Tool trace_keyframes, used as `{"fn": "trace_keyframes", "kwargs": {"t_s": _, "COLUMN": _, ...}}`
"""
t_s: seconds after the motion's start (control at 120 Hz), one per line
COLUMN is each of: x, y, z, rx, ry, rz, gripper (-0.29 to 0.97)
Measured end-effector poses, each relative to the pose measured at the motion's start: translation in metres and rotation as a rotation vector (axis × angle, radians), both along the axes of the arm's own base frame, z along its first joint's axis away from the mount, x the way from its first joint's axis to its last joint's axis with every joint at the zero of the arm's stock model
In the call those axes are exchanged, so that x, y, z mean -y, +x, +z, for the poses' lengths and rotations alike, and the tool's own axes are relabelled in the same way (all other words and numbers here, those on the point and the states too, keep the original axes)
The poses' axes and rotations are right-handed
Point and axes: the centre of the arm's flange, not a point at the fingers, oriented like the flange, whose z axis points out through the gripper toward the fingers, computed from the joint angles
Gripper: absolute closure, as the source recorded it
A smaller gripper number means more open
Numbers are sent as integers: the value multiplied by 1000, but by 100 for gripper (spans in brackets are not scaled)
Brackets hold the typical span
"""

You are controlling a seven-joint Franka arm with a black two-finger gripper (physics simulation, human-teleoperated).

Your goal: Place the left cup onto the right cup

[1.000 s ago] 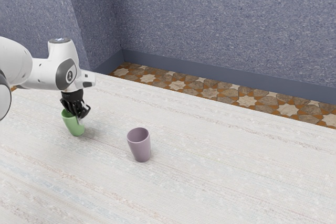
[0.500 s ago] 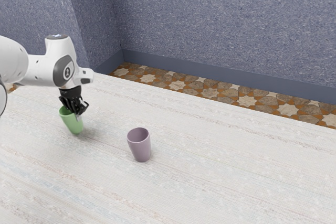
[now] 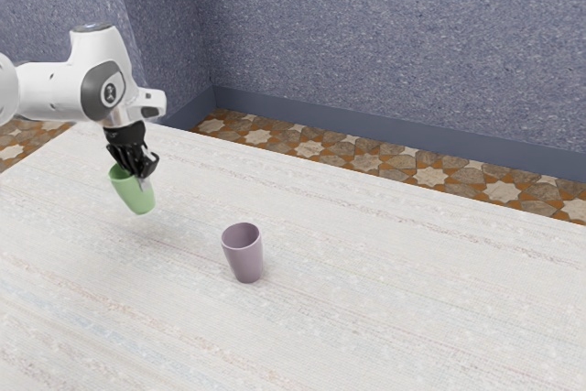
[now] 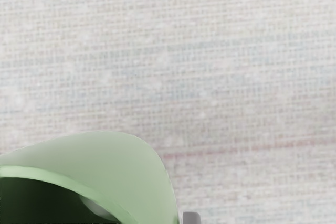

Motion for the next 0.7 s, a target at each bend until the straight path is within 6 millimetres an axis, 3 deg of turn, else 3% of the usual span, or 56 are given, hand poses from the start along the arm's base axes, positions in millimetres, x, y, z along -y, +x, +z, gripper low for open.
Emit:
{"fn": "trace_keyframes", "kwargs": {"t_s": 0.375, "x": 66, "y": -10, "z": 34, "rx": -47, "ry": -47, "rz": -119, "gripper": 78}}
{"fn": "trace_keyframes", "kwargs": {"t_s": 0.7, "x": 120, "y": -25, "z": 79, "rx": -12, "ry": -47, "rz": -235, "gripper": 78}}
